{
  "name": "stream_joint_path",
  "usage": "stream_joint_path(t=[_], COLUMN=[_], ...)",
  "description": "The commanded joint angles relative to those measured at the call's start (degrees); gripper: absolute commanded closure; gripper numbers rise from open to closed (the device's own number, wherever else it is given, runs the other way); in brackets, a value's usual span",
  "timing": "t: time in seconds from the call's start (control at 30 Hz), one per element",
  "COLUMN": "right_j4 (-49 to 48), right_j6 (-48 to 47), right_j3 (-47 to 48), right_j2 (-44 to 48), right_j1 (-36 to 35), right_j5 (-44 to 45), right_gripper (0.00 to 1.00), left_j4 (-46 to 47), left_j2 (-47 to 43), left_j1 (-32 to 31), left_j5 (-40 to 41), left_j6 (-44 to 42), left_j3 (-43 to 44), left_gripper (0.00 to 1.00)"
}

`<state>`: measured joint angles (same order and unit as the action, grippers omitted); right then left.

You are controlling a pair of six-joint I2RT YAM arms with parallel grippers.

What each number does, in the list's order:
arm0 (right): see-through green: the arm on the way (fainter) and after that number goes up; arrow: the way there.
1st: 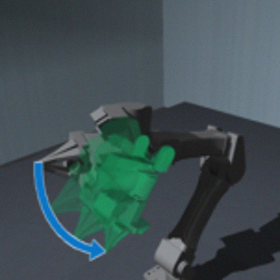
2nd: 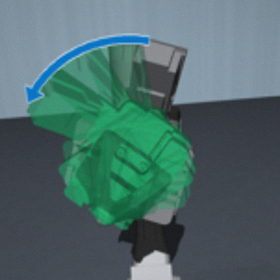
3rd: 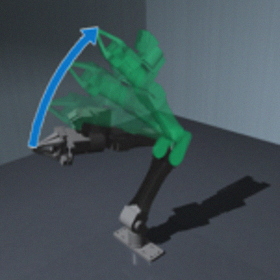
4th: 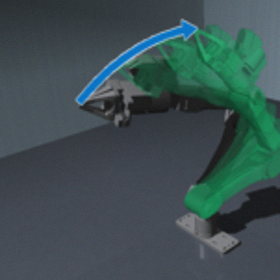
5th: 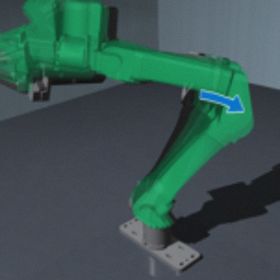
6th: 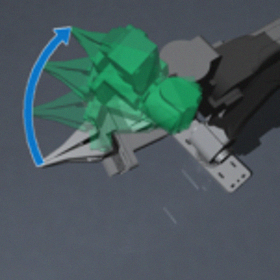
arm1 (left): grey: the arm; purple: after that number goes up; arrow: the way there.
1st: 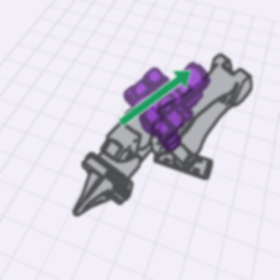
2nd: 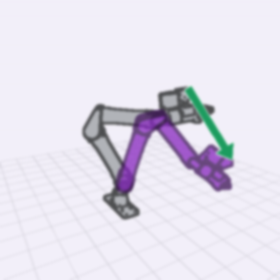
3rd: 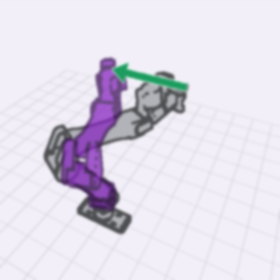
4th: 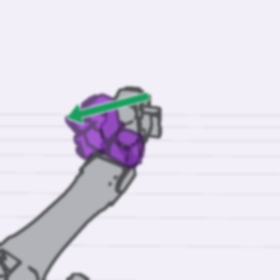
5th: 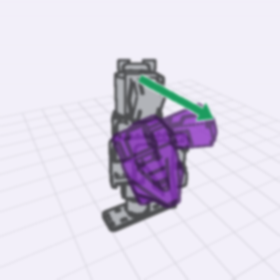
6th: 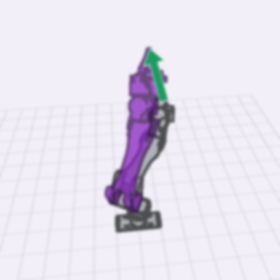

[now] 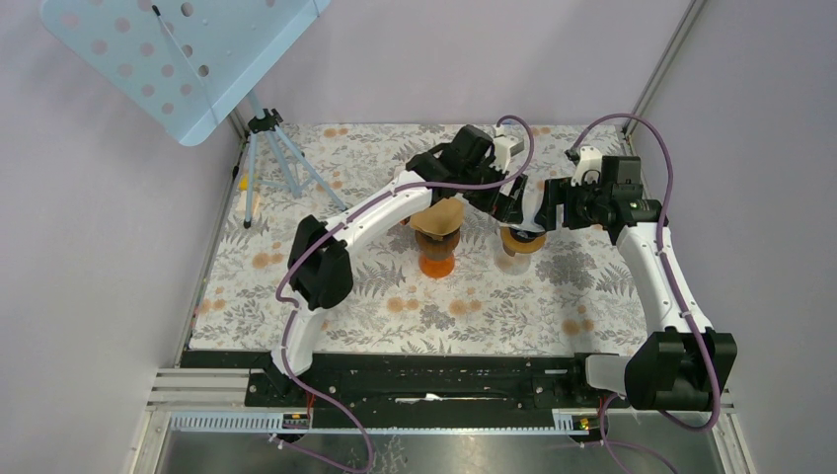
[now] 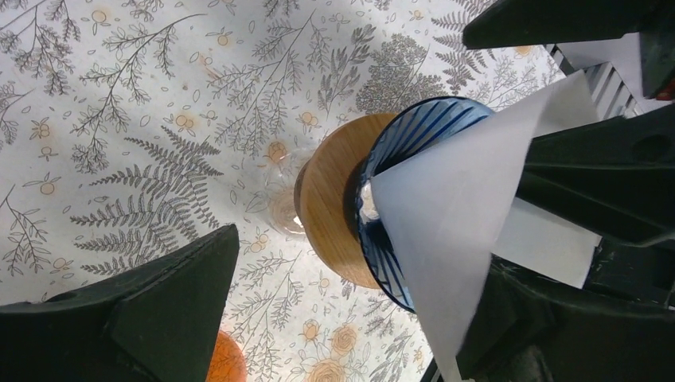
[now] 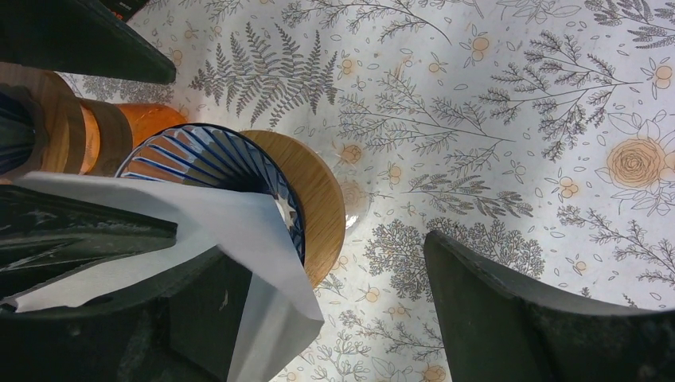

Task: Place the coffee filter in the dripper
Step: Place the coffee filter in the coffee dripper.

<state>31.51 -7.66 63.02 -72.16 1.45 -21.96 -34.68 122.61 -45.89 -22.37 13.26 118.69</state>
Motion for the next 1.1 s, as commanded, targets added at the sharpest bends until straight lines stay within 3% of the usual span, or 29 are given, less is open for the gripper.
stream_joint_path(t=[0.0, 1.07], right_j4=[-0.02, -3.60], right_j6=[-0.68, -1.67], right_j3=[-0.28, -5.08], right_j2=[0.30, -0.43], right_j1=[0.04, -1.16], right_j5=[0.99, 3.58], right_gripper=[0.16, 0.16], left_j4=[3.45, 4.44], left_j2=[-2.00, 0.27], left_j1=[-0.12, -0.52], left_j5=[1.89, 4.57], left_j6=[1.14, -3.24], left_j3=[-0.89, -4.42], left_gripper=[0.01, 0.01])
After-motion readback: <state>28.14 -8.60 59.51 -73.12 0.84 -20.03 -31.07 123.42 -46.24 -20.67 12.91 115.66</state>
